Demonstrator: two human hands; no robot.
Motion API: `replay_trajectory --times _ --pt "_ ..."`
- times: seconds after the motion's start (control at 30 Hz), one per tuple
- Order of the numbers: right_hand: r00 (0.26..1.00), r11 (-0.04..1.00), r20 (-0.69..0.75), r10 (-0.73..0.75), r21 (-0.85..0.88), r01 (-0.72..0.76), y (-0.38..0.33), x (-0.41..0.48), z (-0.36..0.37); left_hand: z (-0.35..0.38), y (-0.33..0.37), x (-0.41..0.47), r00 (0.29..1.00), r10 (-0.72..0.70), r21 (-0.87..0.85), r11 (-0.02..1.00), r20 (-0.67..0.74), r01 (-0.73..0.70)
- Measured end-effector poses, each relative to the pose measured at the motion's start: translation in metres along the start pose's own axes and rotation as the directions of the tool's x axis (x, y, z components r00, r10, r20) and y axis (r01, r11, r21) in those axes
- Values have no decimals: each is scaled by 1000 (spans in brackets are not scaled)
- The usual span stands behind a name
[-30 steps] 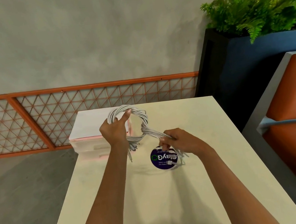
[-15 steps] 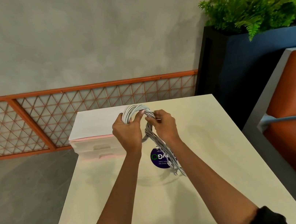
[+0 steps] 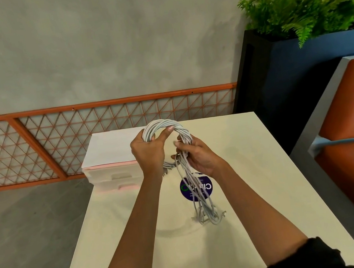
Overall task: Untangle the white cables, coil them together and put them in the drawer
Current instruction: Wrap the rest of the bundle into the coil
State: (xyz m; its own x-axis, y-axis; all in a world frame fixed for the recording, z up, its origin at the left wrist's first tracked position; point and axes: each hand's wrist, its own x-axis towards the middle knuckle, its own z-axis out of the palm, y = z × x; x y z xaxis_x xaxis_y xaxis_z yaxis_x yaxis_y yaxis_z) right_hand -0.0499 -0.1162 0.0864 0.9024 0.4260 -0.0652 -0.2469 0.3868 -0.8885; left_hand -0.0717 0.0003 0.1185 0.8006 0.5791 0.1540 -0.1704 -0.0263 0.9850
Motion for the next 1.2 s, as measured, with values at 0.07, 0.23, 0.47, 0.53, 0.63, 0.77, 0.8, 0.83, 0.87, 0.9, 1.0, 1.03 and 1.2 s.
replay_trajectory --times 0.07,0.23,0.47,0.53,0.63,0.77,0.8,0.83,0.87,0.9,1.0,1.03,1.2 --pt "1000 998 -20 -17 -59 15 2 0 1 1 1 1 1000 18 11 1000 -12 -17" --pt "924 898 -166 344 -227 -375 -7 -6 12 1 0 -1 996 49 1 999 -72 -49" --pt "834 751 -204 512 -366 -550 -17 -11 21 -2 -5 3 992 58 18 998 -108 -56" --pt "890 676 -236 390 -584 -451 -18 -15 23 -4 -7 6 992 14 20 1000 -122 -12" --pt "975 608 -167 148 -762 -223 -19 -25 21 -10 -8 18 975 -155 -92 986 -157 141" --pt "997 530 -80 -10 -845 -62 -19 -34 16 -20 -14 26 891 -445 -264 873 -89 410" --pt "996 528 -77 -34 -848 -47 -17 -34 12 -21 -16 27 869 -491 -281 844 -61 457" --pt "994 538 -91 -58 -842 -45 -15 -35 10 -22 -18 27 858 -513 -284 828 -36 483" --pt "991 555 -118 -66 -829 -62 -12 -34 8 -22 -17 25 852 -524 -278 820 -12 500" --pt "987 569 -153 -54 -817 -96 -11 -34 5 -22 -18 24 850 -527 -271 817 11 510" --pt "978 596 -209 11 -784 -174 -11 -33 1 -26 -22 22 854 -510 -283 808 100 516" --pt "982 618 -188 14 -771 -156 -12 -33 1 -28 -24 23 849 -500 -309 791 170 528" --pt "978 724 -204 -32 -679 -118 -13 -35 -8 -40 -21 19 690 -480 -399 576 541 714"
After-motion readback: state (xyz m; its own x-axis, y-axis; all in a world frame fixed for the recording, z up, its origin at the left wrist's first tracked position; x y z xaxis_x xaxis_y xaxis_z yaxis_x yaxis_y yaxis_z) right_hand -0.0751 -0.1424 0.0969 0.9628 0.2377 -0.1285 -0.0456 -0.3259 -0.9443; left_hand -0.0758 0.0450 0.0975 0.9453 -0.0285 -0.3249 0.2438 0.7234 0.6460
